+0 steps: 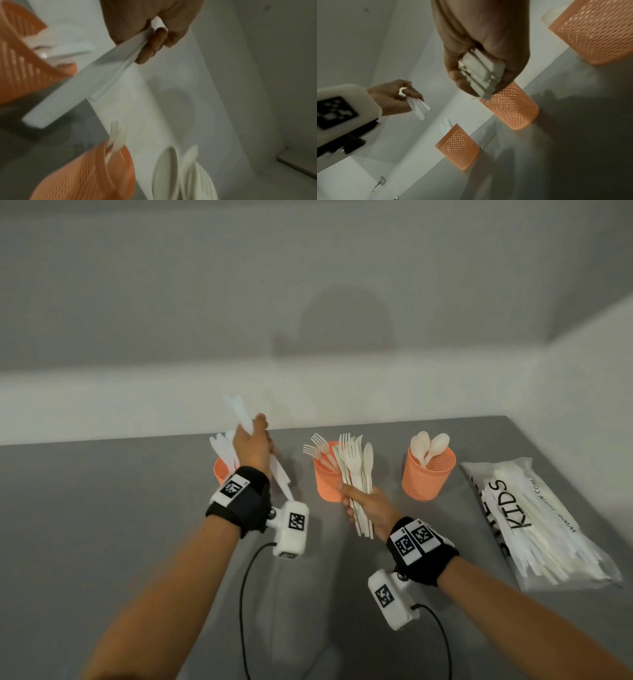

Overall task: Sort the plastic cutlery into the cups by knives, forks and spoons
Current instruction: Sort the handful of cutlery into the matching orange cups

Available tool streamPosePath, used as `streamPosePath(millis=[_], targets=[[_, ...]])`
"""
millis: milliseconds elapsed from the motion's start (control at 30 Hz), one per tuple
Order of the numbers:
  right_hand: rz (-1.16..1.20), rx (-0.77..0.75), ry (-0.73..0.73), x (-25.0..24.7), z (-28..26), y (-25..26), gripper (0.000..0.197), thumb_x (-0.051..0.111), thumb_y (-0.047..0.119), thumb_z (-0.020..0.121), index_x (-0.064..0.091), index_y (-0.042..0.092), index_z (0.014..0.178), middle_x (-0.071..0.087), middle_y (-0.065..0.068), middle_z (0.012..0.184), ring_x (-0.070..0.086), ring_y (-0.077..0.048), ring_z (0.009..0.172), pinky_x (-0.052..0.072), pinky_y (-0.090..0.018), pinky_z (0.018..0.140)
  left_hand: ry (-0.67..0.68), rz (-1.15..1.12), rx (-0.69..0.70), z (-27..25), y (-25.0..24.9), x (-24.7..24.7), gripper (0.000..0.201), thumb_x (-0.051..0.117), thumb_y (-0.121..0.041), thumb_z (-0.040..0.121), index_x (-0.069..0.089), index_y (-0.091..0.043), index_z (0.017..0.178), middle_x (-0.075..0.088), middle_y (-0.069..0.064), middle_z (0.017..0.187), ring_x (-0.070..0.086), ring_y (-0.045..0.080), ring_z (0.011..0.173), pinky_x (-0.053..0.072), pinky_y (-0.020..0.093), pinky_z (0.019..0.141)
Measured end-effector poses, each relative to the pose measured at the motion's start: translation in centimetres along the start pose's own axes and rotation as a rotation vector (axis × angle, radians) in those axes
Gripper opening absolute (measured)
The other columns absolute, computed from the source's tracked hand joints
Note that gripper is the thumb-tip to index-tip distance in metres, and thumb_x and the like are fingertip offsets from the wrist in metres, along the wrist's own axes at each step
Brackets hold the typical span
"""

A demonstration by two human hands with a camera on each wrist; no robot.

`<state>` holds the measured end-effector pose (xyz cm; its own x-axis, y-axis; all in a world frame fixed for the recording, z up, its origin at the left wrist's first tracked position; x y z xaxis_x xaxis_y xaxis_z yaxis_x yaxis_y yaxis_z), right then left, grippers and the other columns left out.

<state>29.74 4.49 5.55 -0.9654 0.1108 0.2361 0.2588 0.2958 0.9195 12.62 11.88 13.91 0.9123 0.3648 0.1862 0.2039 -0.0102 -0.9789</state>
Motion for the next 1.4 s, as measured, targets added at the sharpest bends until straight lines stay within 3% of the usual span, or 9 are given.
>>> streamPosePath(millis=[200,500,733,900,1000,1100,1233,1300,1400], targets=[[-0.077,-0.039,-0.039,0.2,0.0,-0.2,0.019,0.065,0.017,0.086,0.052,0.012,0.073,0.047,0.004,0.047,0.040,-0.006,0.035,0.037,-0.018,0.036,-0.203,-0.054,0.142,4.5,-4.3,-3.3,0.041,0.058,-0.034,0.089,0.040,-0.015,0.056,0.038,0.002,0.052,0.036,0.010,0.041,0.035,0.015,0.039],[-0.126,-0.022,-0.100,-0.4,-0.5,0.1,0.020,0.067,0.023,0.084,0.054,0.009,0.080,0.045,0.002,0.047,0.038,-0.008,0.035,0.036,-0.020,0.037,-0.140,0.264,0.220,8.7,0.9,-5.7,0.053,0.053,-0.048,0.089,0.041,-0.011,0.052,0.043,0.005,0.051,0.042,0.010,0.045,0.037,0.010,0.043],[-0.116,0.001,-0.109,-0.5,-0.4,-0.5,0.017,0.066,0.019,0.084,0.053,0.009,0.085,0.043,0.003,0.043,0.036,-0.008,0.032,0.035,-0.019,0.036,-0.050,0.475,0.188,8.3,5.7,-7.0,0.025,0.063,-0.031,0.086,0.053,-0.008,0.083,0.056,0.004,0.069,0.054,0.023,0.074,0.044,0.032,0.078],[-0.153,-0.020,-0.089,0.2,-0.3,-0.5,0.015,0.068,0.018,0.082,0.055,0.011,0.080,0.043,0.003,0.043,0.035,-0.008,0.033,0.036,-0.021,0.038,-0.139,0.642,0.487,7.5,4.1,-7.4,0.032,0.064,-0.027,0.084,0.061,-0.003,0.105,0.053,0.016,0.115,0.050,0.026,0.112,0.038,0.024,0.088],[-0.146,-0.031,-0.086,0.7,-0.4,-0.6,0.016,0.068,0.014,0.082,0.055,0.012,0.074,0.043,0.003,0.042,0.034,-0.007,0.033,0.035,-0.020,0.038,-0.081,0.482,0.602,4.2,2.1,-6.2,0.027,0.059,-0.028,0.086,0.062,-0.008,0.104,0.057,0.005,0.105,0.053,0.009,0.097,0.041,0.018,0.083],[-0.156,-0.078,-0.068,1.6,-0.6,-0.5,0.021,0.066,0.007,0.082,0.052,0.011,0.067,0.042,0.004,0.040,0.036,-0.007,0.034,0.035,-0.019,0.037,0.227,0.350,0.370,0.0,1.8,-4.0,0.031,0.065,-0.025,0.083,0.058,-0.009,0.110,0.058,-0.008,0.085,0.054,-0.008,0.077,0.040,0.004,0.069],[-0.188,-0.120,0.028,3.1,-1.3,-0.2,0.021,0.062,-0.001,0.084,0.054,0.008,0.066,0.043,0.005,0.036,0.039,-0.007,0.033,0.038,-0.019,0.040,0.758,0.257,-0.076,-4.0,4.5,-1.6,0.070,0.076,-0.034,0.065,0.046,-0.011,0.124,0.064,0.006,0.105,0.063,0.015,0.092,0.053,0.014,0.073],[-0.224,-0.099,0.154,3.7,-1.8,0.1,0.021,0.061,0.002,0.083,0.056,0.010,0.064,0.044,0.004,0.036,0.041,-0.008,0.035,0.038,-0.021,0.044,0.856,0.171,-0.157,-5.3,5.0,-0.7,0.056,0.074,-0.037,0.062,0.059,-0.006,0.107,0.067,0.018,0.099,0.065,0.031,0.079,0.057,0.028,0.061],[-0.196,0.056,0.328,3.9,-2.7,0.6,0.025,0.056,0.015,0.077,0.061,0.018,0.052,0.045,0.003,0.037,0.042,-0.008,0.035,0.038,-0.021,0.044,0.773,0.103,-0.183,-6.8,4.4,0.4,0.025,0.074,-0.021,0.071,0.066,-0.006,0.089,0.069,0.011,0.081,0.066,0.019,0.071,0.056,0.025,0.063]])
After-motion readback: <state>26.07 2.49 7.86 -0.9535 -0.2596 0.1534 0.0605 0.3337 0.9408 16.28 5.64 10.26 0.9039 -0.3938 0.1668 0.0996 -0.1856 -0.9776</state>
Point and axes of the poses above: each hand's wrist, its own z-axis towards the middle knuckle, its own x-axis out of the palm, y = z × x, the point moved 1 cm from there along z, towards the middle knuckle
